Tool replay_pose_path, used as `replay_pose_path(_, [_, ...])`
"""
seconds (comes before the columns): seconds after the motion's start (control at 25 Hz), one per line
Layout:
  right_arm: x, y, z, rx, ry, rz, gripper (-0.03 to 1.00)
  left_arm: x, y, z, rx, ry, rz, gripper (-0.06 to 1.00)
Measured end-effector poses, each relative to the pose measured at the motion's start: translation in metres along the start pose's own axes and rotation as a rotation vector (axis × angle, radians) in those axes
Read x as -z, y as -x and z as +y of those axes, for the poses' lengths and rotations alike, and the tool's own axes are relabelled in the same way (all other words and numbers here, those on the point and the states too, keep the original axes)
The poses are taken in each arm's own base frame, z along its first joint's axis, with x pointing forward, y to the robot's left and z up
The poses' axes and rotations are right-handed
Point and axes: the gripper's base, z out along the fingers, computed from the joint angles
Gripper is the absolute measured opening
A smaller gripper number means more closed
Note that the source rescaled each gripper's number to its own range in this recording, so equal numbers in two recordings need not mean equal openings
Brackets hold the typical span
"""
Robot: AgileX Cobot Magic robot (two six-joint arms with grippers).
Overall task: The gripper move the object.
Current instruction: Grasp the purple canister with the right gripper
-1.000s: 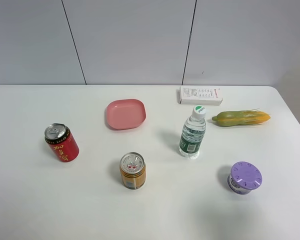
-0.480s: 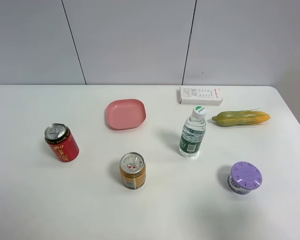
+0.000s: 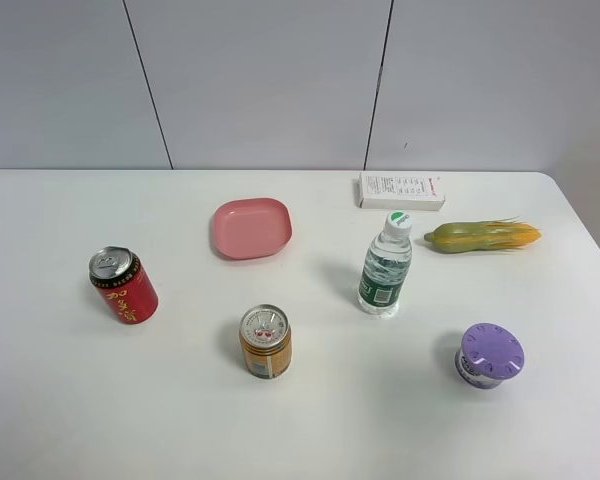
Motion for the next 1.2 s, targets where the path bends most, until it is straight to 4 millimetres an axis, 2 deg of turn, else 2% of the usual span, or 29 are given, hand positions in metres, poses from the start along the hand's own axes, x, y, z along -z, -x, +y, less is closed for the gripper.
replay_pose_path(0.16, [0.0,0.046,0.002,-0.003,0.003,0.093,0.92,0.0,0.0,0.0,0.0,0.0,0.0,1.0])
replay_pose_path(0.28, [-0.014,0.076,0.003,-0.007,0.001,0.138,0.92,0.0,0.0,0.0,0.0,0.0,0.0,1.0])
replay_pose_path(0.36, [-0.03,0.088,0.005,-0.019,0.014,0.19,0.92,0.0,0.0,0.0,0.0,0.0,0.0,1.0])
replay_pose_path(0.48, [-0.057,0.095,0.006,-0.027,0.023,0.286,0.92,0.0,0.0,0.0,0.0,0.0,0.0,1.0])
replay_pose_path(0.68, [-0.099,0.098,0.007,-0.029,0.018,0.433,0.92,0.0,0.0,0.0,0.0,0.0,0.0,1.0])
replay_pose_path(0.92, [-0.132,0.096,0.008,-0.038,0.027,0.543,0.92,0.0,0.0,0.0,0.0,0.0,0.0,1.0])
replay_pose_path(1.04, [-0.144,0.083,0.009,-0.043,0.036,0.611,0.92,0.0,0.0,0.0,0.0,0.0,0.0,1.0])
replay_pose_path(1.2, [-0.157,0.05,0.008,-0.031,0.036,0.723,0.92,0.0,0.0,0.0,0.0,0.0,0.0,1.0])
